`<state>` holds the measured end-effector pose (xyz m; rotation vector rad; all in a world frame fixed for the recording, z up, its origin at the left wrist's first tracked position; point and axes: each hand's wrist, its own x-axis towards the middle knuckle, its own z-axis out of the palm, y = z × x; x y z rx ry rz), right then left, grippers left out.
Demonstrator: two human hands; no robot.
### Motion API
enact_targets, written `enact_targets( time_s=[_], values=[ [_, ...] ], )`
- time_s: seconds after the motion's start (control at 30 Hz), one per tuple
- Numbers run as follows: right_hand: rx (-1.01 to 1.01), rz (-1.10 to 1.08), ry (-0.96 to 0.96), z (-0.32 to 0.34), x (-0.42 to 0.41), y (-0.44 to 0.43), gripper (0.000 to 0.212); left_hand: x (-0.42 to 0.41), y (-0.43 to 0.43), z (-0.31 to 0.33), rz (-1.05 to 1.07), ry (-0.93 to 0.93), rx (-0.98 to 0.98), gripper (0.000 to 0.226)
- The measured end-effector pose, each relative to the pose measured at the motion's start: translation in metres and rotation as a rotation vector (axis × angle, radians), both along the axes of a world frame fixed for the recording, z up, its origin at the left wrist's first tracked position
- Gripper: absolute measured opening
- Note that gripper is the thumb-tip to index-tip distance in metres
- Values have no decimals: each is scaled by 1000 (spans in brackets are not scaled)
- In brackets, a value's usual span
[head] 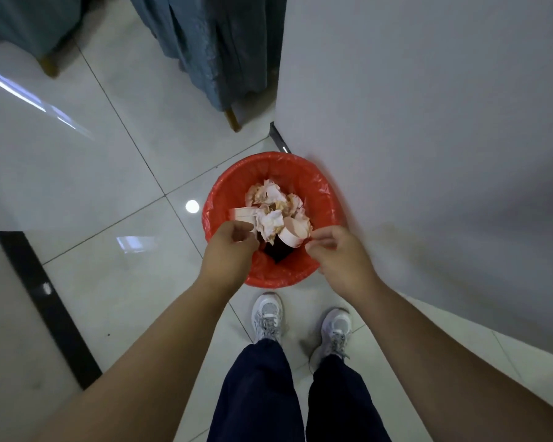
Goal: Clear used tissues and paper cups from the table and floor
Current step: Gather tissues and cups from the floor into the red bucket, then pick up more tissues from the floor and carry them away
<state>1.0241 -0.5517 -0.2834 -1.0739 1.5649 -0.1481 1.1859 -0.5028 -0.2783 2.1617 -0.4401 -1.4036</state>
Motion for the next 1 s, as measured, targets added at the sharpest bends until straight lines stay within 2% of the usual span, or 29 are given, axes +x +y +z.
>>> enact_targets(
  time_s=[0.07, 0.47, 0.67, 0.83, 1.0],
  values=[
    [7, -51, -55, 26, -9, 11, 12, -7, 4, 29, 15, 15, -28, 19],
    [-154, -174, -199, 190, -116, 79, 13, -107, 41, 191, -153, 103, -170, 11],
    [-262, -261, -208, 236, -211, 115, 12, -208, 63, 243, -310, 110, -253, 15],
    [-319, -323, -198, 261, -313, 154, 10, -317, 90, 267, -453, 175, -284, 8],
    [-409, -529, -168, 291, -421, 184, 11, -427, 97, 289, -645, 211, -300, 10]
  ],
)
